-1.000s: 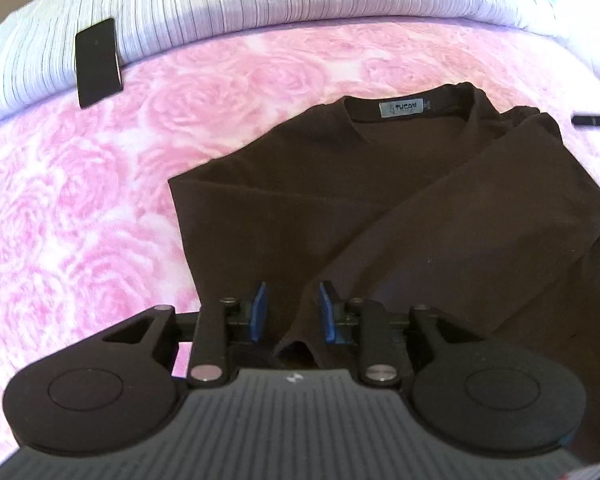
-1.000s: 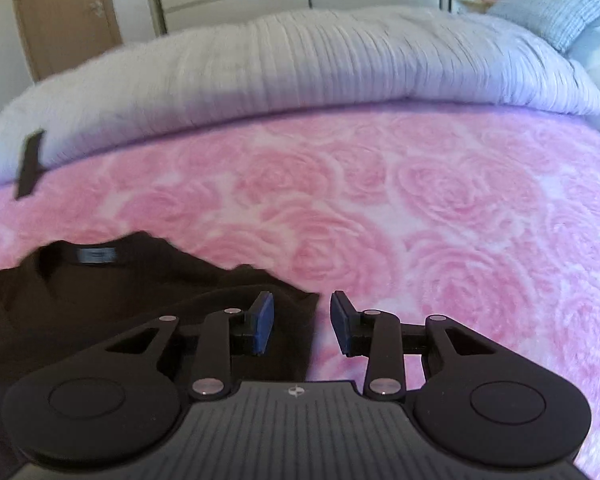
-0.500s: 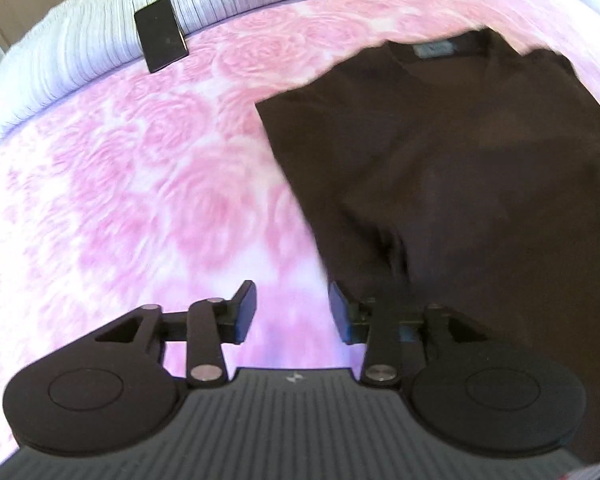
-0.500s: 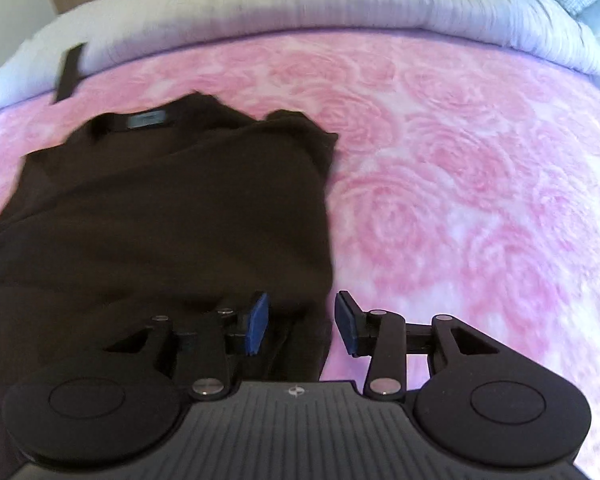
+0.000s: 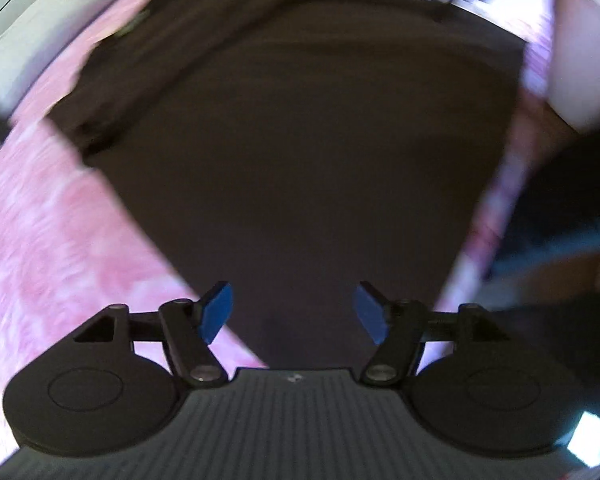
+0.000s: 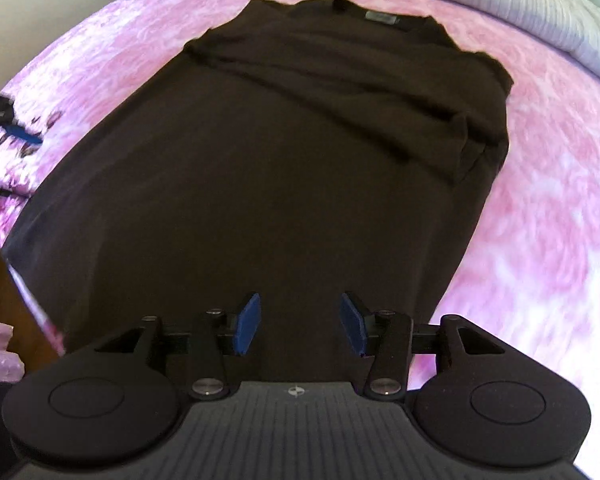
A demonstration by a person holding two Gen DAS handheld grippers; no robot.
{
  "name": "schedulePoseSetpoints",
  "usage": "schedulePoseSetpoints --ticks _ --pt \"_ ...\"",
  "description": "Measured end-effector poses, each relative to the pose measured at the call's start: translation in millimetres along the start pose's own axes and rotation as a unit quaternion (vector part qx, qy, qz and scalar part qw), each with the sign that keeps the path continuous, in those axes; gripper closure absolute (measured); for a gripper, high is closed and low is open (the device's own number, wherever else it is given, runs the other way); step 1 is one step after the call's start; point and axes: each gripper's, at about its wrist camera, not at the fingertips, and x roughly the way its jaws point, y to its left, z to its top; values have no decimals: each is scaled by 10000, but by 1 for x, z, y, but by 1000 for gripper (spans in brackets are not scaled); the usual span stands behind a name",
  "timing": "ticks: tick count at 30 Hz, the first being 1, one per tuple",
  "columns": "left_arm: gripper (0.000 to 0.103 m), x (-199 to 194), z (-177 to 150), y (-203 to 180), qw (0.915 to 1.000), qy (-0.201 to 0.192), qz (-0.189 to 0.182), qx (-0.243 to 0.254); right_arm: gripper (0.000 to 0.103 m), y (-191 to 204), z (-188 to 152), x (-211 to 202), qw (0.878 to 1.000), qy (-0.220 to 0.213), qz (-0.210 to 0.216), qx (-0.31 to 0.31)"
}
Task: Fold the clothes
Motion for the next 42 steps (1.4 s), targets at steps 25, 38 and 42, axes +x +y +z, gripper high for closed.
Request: schedulePoseSetpoints --ticks 25,38,42 --pt "82 26 -43 -48 9928 125 877 804 33 69 -99 -20 9859 -100 -690 -1520" --pt "94 28 -33 -18 9959 232 877 -58 37 98 -153 -1 9395 -158 -960 -3284" --pt "95 31 -33 -18 9957 233 899 -80 42 90 -160 -1 9328 -189 -1013 -3453"
